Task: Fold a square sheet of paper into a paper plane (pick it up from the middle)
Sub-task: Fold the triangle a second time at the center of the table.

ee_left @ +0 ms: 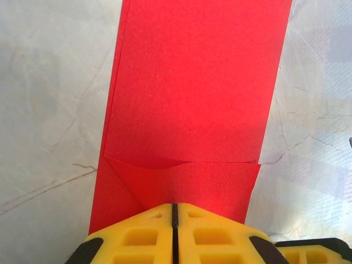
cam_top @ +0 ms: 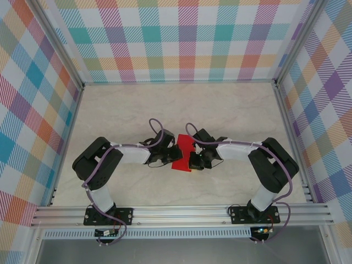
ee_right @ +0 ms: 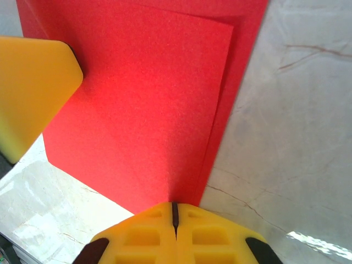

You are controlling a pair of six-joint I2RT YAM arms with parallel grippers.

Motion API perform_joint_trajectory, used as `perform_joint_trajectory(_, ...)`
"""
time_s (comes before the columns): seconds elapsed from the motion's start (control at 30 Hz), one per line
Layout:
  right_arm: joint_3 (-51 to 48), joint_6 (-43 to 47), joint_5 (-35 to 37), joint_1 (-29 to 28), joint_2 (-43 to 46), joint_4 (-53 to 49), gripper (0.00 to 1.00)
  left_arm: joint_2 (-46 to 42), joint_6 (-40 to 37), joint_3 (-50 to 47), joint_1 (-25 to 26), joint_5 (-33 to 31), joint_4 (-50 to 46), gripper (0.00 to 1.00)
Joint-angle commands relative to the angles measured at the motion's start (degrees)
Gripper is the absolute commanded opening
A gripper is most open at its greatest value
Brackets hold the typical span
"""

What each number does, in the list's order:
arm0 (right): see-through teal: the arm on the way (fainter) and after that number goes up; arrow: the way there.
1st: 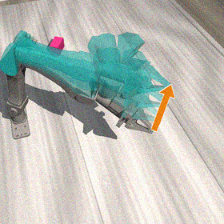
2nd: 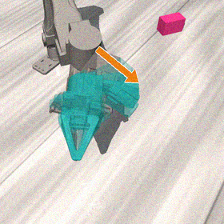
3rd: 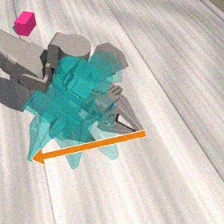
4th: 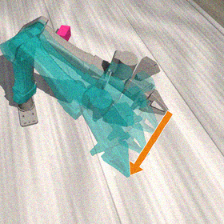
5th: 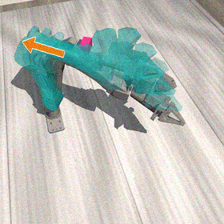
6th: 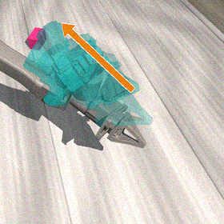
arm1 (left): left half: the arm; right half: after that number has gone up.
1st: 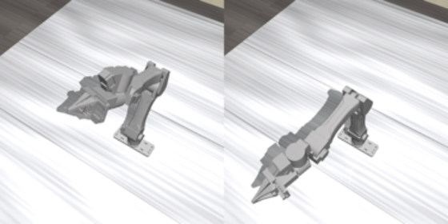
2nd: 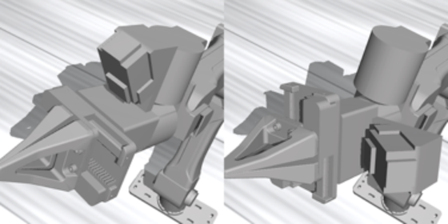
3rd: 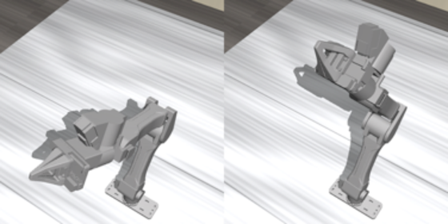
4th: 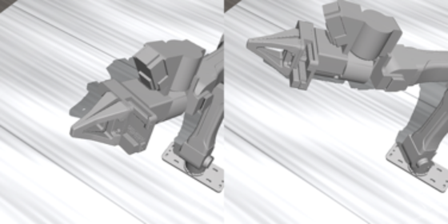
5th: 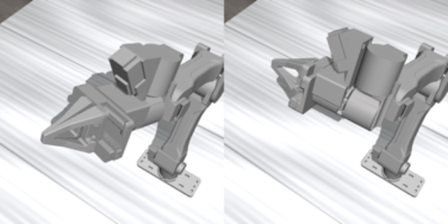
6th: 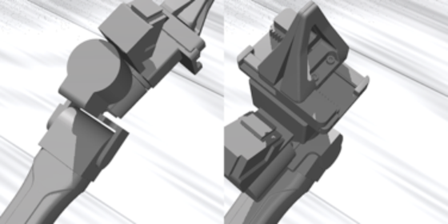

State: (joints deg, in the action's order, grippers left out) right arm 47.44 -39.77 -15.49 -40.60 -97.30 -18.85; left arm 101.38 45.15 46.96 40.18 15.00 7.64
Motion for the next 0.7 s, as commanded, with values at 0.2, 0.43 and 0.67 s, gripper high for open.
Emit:
perform_joint_trajectory(0.2,-5.9,1.0,9.3,-0.9,-6.9,-8.1,0.03,1.8,-7.2,3.8,-5.3,-7.2,-7.4,0.09)
perform_joint_trajectory(0.43,-6.1,1.0,9.2,-0.9,-5.9,-8.1,0.03,1.2,-9.9,5.0,-7.7,-6.6,-10.0,0.09)
perform_joint_trajectory(0.67,-2.8,0.4,6.6,-0.9,-1.3,-8.2,0.03,-7.5,-10.6,4.9,-6.6,-1.8,-11.5,0.09)
